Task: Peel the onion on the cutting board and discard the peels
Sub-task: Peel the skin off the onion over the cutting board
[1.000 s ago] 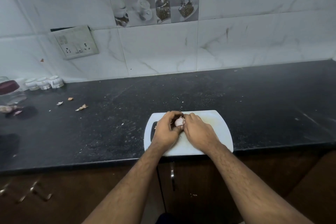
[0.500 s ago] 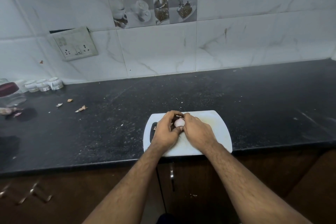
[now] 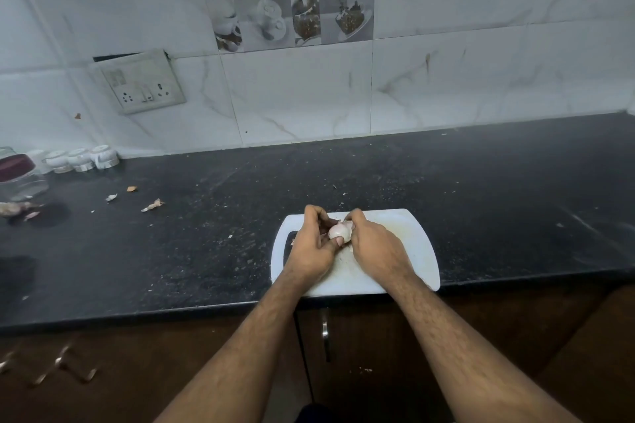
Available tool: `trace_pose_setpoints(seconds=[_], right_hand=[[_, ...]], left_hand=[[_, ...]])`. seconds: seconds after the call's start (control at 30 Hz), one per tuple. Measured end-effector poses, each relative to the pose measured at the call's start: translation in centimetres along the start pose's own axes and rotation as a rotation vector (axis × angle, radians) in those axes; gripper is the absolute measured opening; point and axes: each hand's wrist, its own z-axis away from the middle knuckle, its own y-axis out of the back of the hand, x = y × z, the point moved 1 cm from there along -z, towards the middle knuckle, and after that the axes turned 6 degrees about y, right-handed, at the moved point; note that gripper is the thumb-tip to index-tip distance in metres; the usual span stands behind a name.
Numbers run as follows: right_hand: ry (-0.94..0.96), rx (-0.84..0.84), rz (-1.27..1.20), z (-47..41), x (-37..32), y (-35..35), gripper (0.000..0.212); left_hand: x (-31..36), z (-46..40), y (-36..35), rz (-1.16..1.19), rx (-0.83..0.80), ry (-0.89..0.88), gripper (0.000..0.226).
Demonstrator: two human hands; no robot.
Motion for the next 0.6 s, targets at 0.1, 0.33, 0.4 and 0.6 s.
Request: trace_pose_setpoints(seconds=[0.1, 0.33, 0.4, 0.6], right_hand=[[0.054, -0.003, -0.031, 0.2, 0.0, 0.2, 0.037], [0.007, 0.052, -0.199, 0.1, 0.8, 0.3, 0.021], [0.005, 0.059, -0.212, 0.1, 1.0, 0.2, 0.021], [-0.033, -0.002, -0.114, -0.2, 0.9, -0.1, 0.020]], left_hand=[[-0.2, -0.2, 0.0, -0.016, 0.017, -0.005, 0.046], [-0.2, -0.1, -0.2, -0.005, 0.002, -0.042, 0.049], [-0.1, -0.1, -0.2, 0.001, -0.014, -0.037, 0.050], [0.4, 0.8, -0.6, -0.116, 0.037, -0.043, 0.044]])
